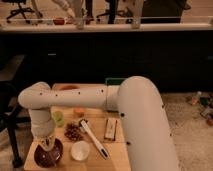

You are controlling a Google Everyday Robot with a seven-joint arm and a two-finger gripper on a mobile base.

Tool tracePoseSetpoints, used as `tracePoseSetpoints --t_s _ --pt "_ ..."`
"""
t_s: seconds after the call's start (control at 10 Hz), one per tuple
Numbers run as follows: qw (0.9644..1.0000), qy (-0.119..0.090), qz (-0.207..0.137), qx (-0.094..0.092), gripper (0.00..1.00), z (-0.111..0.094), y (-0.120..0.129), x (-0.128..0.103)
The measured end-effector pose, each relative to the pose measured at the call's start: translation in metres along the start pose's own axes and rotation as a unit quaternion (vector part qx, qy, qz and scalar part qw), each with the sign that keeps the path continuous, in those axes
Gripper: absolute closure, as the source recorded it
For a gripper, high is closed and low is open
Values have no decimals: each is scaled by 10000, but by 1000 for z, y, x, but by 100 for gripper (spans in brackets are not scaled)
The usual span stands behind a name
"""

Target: Place fork in purple bowl

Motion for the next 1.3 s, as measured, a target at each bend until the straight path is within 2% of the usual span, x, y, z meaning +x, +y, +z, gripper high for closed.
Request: tracePoseSetpoints --t_s 0.3,0.8,1.1,1.3 --pt "9998 -101 72 -130 100 2 9 8" --pt "9997 -208 62 -102 99 11 6 6" --pt "9997 -206 74 -97 73 11 7 5" --pt "9997 -206 73 -96 51 11 7 5"
